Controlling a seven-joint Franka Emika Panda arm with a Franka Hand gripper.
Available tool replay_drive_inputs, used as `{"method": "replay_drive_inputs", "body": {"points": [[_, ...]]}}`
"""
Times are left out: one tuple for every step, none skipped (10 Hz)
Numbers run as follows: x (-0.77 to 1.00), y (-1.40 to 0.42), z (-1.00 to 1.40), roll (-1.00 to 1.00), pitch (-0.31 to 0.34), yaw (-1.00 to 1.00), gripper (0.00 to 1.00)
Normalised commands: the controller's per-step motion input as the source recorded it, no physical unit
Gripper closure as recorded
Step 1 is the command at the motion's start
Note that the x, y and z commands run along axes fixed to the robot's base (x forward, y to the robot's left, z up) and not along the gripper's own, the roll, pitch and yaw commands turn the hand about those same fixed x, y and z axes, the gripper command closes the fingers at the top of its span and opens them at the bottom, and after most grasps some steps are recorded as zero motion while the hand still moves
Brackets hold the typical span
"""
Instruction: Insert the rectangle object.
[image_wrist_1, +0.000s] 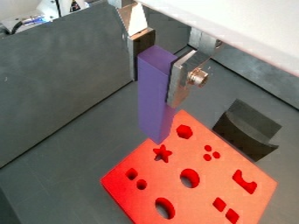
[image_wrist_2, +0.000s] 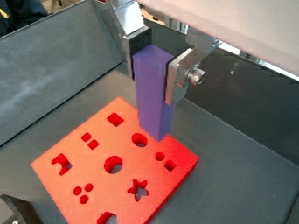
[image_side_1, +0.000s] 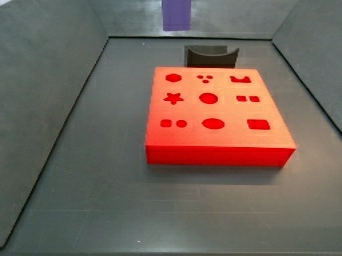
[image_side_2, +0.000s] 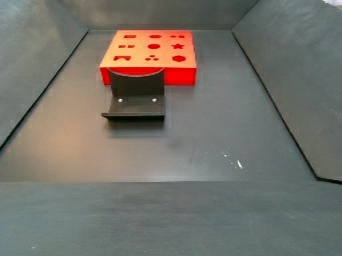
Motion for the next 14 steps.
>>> {"method": "replay_drive_inputs", "body": {"points": [[0.47,-0.15,-0.12,-0.05,-0.043,0.0,1.0],[0.78,-0.24,-0.24,0.0,-0.041,0.0,1.0],[0.99,-0.26,-0.29,0.0,-0.051,0.04,1.0],[1.0,-0.18,-0.3,0.0,-0.013,0.08,1.0],[1.0,-0.06,-0.26,0.0,0.0,0.12,1.0],[0.98,0.0,-0.25,0.0,0.0,0.16,1.0],[0.97,0.0,-0.25,0.0,0.0,0.18,1.0],[0.95,0.0,-0.27,0.0,0.0,0.2,1.0],[0.95,0.0,-0.27,0.0,0.0,0.19,1.0],[0.98,0.0,-0.24,0.04,0.0,0.15,1.0],[1.0,-0.03,-0.19,0.08,0.0,0.06,1.0],[1.0,-0.08,-0.17,0.16,0.0,0.0,1.0],[1.0,-0.02,-0.18,0.22,0.0,0.0,1.0],[1.0,0.0,-0.19,0.22,0.0,0.0,1.0]]}}
